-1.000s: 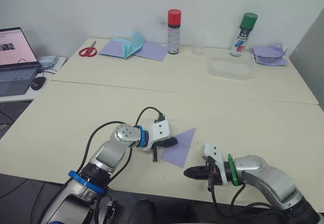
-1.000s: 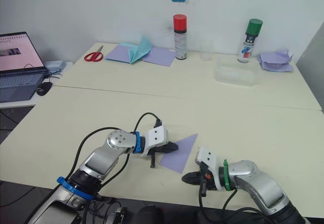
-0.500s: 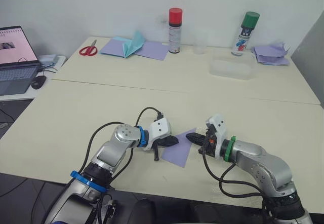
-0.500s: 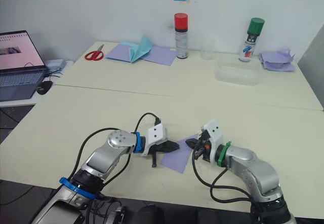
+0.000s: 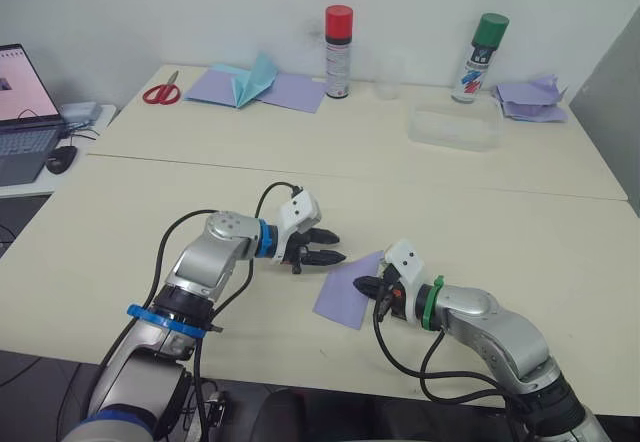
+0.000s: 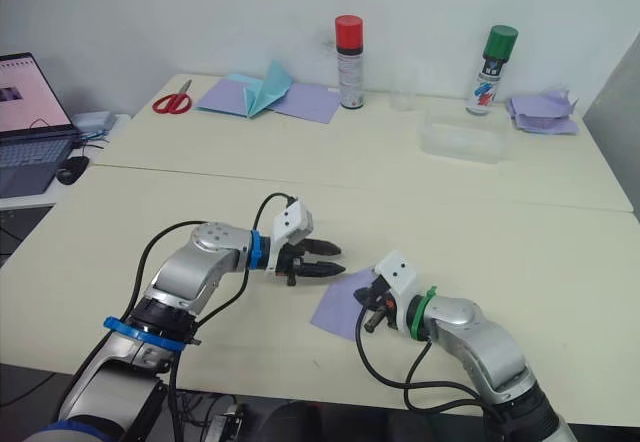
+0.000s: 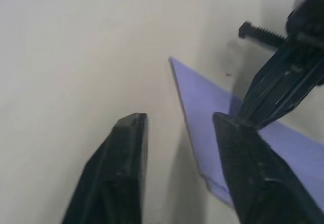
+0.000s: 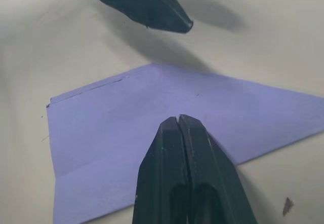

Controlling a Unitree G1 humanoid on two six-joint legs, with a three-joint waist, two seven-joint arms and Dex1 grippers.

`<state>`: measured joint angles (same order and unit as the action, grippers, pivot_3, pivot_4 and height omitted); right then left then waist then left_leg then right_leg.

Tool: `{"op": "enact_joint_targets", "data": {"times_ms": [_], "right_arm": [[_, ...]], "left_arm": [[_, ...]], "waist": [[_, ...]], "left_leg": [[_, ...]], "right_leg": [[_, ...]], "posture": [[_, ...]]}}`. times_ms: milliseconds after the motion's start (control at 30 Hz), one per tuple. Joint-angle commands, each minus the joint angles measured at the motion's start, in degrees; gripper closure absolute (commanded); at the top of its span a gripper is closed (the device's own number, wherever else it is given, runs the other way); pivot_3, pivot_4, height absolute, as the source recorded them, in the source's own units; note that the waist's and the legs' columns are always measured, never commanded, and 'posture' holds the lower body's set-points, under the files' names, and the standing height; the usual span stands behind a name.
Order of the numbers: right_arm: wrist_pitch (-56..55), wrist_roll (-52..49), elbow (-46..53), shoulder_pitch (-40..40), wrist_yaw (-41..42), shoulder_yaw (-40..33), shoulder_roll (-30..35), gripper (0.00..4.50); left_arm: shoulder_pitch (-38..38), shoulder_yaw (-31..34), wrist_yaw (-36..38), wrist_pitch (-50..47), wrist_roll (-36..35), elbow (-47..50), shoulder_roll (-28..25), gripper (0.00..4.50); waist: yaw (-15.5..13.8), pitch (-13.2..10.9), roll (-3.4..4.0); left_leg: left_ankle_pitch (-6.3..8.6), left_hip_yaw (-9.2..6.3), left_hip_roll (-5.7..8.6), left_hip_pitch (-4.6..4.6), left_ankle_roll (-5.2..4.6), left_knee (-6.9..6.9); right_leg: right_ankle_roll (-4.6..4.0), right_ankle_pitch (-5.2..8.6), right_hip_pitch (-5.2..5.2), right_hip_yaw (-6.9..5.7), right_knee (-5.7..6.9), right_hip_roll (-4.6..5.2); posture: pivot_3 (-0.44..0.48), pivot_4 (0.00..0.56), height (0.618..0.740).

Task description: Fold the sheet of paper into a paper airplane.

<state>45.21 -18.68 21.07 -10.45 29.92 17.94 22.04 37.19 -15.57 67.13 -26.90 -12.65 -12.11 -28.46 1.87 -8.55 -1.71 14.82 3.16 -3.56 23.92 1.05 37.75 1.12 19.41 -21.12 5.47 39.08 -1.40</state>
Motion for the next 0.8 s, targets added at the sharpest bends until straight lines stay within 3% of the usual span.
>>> {"op": "enact_joint_targets", "data": {"times_ms": [33, 433, 800], "right_arm": [[0.07, 2.06, -2.96, 0.17, -0.19, 1.28, 0.46, 4.5], [-1.65, 3.11, -4.5, -1.08, 1.28, 2.05, 0.25, 4.5], [-1.82, 3.26, -4.65, -0.93, 0.55, 1.44, -0.24, 4.5]], "left_arm": [[4.03, -2.34, 0.19, 0.45, 2.32, -3.8, 1.95, 0.96], [12.59, -9.78, 8.25, -0.74, 7.26, -17.0, 6.33, 0.96], [16.24, -10.71, 14.94, 1.39, 8.76, -22.84, 9.95, 0.96]], "waist": [[-0.02, 0.0, 0.0], [0.14, 0.0, 0.0], [0.14, 0.0, 0.0]], "left_leg": [[0.0, 0.0, 0.0, 0.01, 0.0, 0.04], [0.0, 0.06, -0.1, 0.01, -0.01, 0.05], [0.0, 0.08, -0.1, 0.01, -0.01, 0.07]], "right_leg": [[0.0, 0.0, -0.02, 0.0, 0.01, 0.0], [-0.01, -0.01, -0.12, 0.06, 0.05, -0.45], [-0.02, -0.01, -0.12, 0.06, 0.06, -0.45]], "posture": [[0.0, 0.15, 0.74], [0.0, 0.15, 0.74], [0.0, 0.15, 0.74]]}}
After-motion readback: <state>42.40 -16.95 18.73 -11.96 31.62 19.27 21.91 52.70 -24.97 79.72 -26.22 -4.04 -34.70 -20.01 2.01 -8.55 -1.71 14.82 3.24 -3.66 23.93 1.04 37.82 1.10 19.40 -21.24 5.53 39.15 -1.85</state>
